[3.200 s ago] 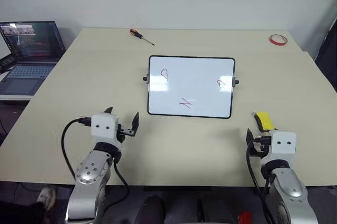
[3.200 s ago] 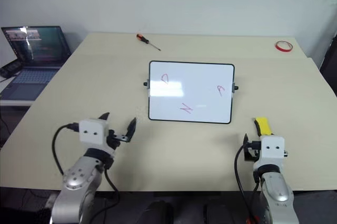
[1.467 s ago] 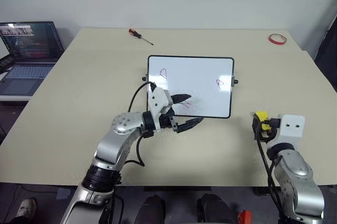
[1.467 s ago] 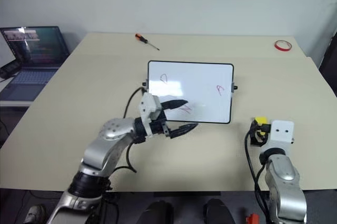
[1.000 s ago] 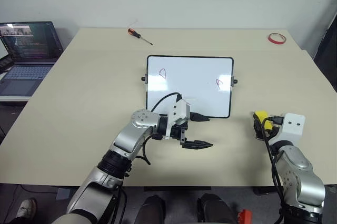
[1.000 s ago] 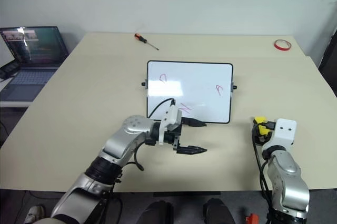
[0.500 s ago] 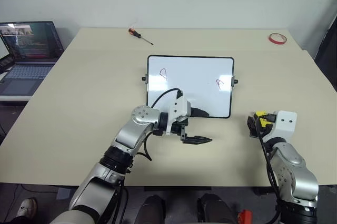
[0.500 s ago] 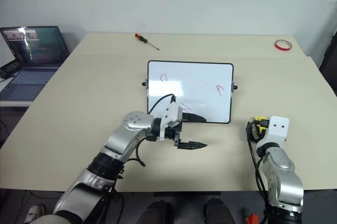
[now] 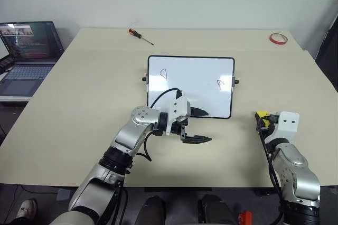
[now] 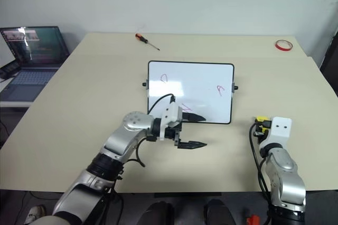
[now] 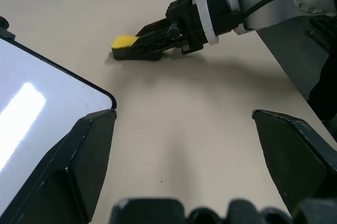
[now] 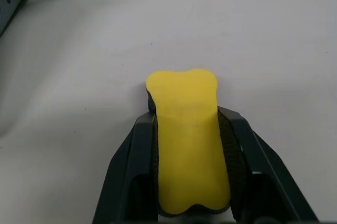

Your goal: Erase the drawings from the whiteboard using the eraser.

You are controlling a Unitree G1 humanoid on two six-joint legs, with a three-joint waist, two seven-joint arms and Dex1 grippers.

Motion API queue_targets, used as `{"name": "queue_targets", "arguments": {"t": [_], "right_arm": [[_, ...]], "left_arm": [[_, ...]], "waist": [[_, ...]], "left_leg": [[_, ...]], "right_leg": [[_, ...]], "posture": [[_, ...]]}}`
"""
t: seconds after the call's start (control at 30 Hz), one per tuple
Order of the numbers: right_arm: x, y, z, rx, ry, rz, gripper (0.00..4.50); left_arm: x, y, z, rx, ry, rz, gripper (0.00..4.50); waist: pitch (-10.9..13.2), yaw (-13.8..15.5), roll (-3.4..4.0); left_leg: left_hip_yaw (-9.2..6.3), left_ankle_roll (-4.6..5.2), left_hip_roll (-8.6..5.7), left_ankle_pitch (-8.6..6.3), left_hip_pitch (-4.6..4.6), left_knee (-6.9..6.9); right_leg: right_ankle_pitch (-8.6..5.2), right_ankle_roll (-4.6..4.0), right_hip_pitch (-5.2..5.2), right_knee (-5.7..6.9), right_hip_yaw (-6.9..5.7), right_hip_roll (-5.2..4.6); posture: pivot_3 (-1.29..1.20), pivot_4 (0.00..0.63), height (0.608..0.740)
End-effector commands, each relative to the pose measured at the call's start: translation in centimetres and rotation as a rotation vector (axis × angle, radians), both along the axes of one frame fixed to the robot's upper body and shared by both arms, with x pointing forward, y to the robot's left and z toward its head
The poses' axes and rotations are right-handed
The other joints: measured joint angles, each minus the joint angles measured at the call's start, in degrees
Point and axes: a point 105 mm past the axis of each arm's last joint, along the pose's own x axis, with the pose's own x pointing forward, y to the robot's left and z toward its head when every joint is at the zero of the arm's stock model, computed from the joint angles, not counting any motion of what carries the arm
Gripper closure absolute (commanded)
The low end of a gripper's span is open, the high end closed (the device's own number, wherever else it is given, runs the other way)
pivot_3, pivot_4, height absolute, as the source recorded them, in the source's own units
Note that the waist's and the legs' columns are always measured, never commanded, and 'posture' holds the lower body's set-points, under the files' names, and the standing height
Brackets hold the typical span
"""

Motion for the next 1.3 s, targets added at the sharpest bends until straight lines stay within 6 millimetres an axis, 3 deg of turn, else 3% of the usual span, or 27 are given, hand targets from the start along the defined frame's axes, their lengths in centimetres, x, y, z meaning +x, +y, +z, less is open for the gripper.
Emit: {"name": "queue_targets", "arguments": {"t": [0.03, 0.33, 0.53, 0.73, 0.9, 1.13, 1.3], "right_arm": [[0.1, -0.1, 1.2, -0.022, -0.051, 0.0, 3.31], [0.0, 0.4, 2.5, -0.047, -0.1, 0.007, 3.31], [0.1, 1.7, 3.9, -0.088, -0.174, 0.035, 3.31], [0.8, 3.0, 5.4, -0.118, -0.244, 0.066, 3.31], [3.0, 5.4, 7.7, -0.121, -0.334, 0.132, 3.31], [6.8, 9.5, 10.5, -0.09, -0.428, 0.24, 3.31], [8.3, 11.0, 11.3, -0.08, -0.456, 0.281, 3.31]], "left_arm": [[0.0, -0.2, 1.1, -0.031, -0.05, -0.005, 0.0], [0.2, -0.1, 1.8, -0.061, -0.086, 0.041, 0.0], [3.0, 0.9, 3.3, -0.149, -0.255, 0.308, 0.0], [4.6, 2.3, 2.7, -0.141, -0.312, 0.5, 0.0], [5.4, 3.0, 1.6, -0.126, -0.322, 0.592, 0.0], [6.0, 2.5, 2.2, -0.141, -0.337, 0.59, 0.0], [6.2, 2.5, 2.5, -0.146, -0.345, 0.589, 0.0]], "waist": [[0.0, 0.0, 0.0], [0.0, 0.0, 0.0], [0.0, 0.1, 0.0], [0.0, 0.1, 0.0], [0.0, 0.0, 0.0], [0.0, 0.1, -0.01], [0.0, 0.1, 0.0]], "left_leg": [[0.0, 0.0, 0.0, 0.0, 0.0, 0.0], [0.0, 0.0, 0.0, 0.0, 0.0, 0.0], [0.0, 0.0, 0.0, 0.0, 0.0, 0.01], [0.01, 0.0, 0.0, 0.0, 0.0, 0.01], [0.03, -0.01, -0.01, 0.01, 0.0, 0.04], [0.04, -0.01, -0.02, 0.01, -0.01, 0.06], [0.03, -0.01, 0.0, 0.01, -0.04, 0.04]], "right_leg": [[0.0, 0.0, 0.0, 0.0, 0.0, 0.0], [0.0, 0.0, 0.0, 0.0, 0.0, 0.0], [0.0, 0.0, -0.02, 0.02, 0.02, -0.01], [0.0, 0.0, -0.03, 0.03, 0.02, -0.02], [0.0, 0.0, -0.1, 0.16, 0.05, -0.02], [0.0, 0.0, -0.12, 0.21, 0.03, -0.02], [0.0, 0.0, -0.17, 0.2, 0.01, -0.03]], "posture": [[0.0, 0.15, 0.74], [0.0, 0.15, 0.74], [0.0, 0.15, 0.74], [0.0, 0.15, 0.74], [0.0, 0.15, 0.74], [0.0, 0.15, 0.74], [0.0, 0.15, 0.74]]}}
